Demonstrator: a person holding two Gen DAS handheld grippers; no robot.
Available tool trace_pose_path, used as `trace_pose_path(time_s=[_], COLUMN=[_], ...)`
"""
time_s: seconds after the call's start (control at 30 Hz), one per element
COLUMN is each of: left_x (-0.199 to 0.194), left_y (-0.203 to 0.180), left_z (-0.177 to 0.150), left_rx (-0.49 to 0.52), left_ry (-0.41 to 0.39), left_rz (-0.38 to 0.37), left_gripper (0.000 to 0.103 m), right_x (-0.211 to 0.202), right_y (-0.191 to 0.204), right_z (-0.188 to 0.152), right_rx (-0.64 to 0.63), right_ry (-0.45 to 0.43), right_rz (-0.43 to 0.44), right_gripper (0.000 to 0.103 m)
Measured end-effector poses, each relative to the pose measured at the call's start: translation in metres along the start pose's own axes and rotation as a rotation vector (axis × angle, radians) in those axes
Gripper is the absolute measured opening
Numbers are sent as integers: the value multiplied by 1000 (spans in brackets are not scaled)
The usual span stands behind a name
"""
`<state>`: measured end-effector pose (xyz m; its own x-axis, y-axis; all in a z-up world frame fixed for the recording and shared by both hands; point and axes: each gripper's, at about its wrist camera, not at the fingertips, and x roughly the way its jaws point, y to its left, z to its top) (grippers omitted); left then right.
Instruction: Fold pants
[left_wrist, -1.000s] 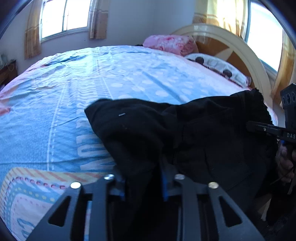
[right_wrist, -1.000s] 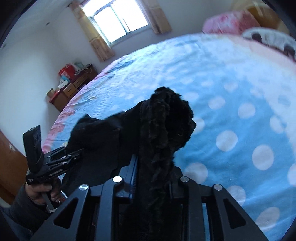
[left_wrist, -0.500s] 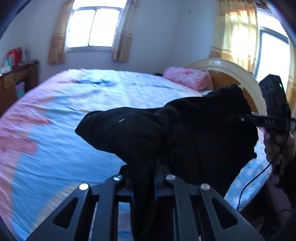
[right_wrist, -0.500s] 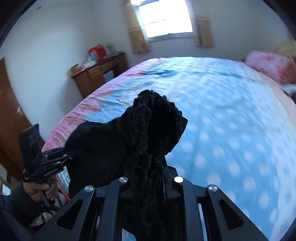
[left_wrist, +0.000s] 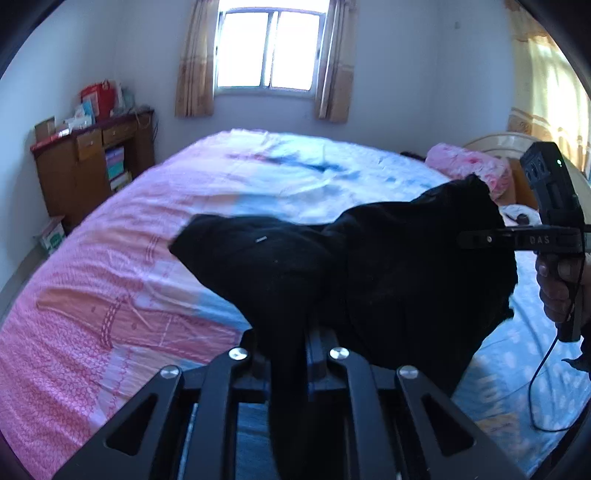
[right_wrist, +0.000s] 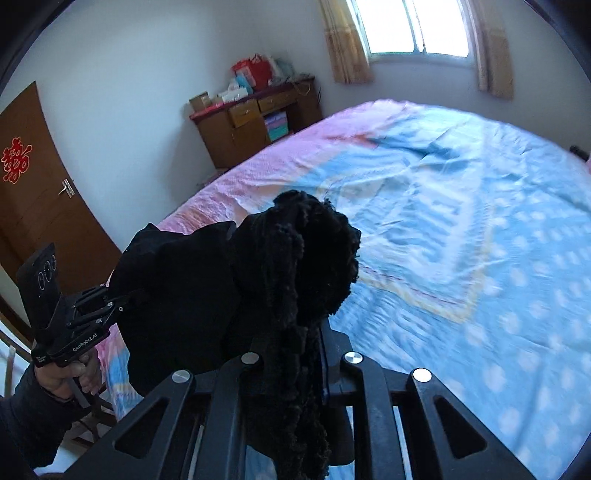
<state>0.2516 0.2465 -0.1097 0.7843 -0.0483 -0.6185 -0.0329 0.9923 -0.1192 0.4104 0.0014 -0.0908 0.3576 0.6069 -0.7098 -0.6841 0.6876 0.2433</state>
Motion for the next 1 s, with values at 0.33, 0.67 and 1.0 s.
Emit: trace_pose_path(time_s=[0.33,0.67,1.0], left_x=[38,48,59], left_y=[14,22,32], left_z=[-21,-29,-33], left_rx=[-10,-41,-99], left_ry=[53,65,112], left_rz=[51,93,107], left_gripper=[48,79,101], right_x=[74,86,88], right_y=[-52,-76,-73], right_z=[-8,-21,-26], right_rx=[127,205,170], right_ry=[103,146,134], right_rz=[9,-30,-144], right_gripper=[14,37,60])
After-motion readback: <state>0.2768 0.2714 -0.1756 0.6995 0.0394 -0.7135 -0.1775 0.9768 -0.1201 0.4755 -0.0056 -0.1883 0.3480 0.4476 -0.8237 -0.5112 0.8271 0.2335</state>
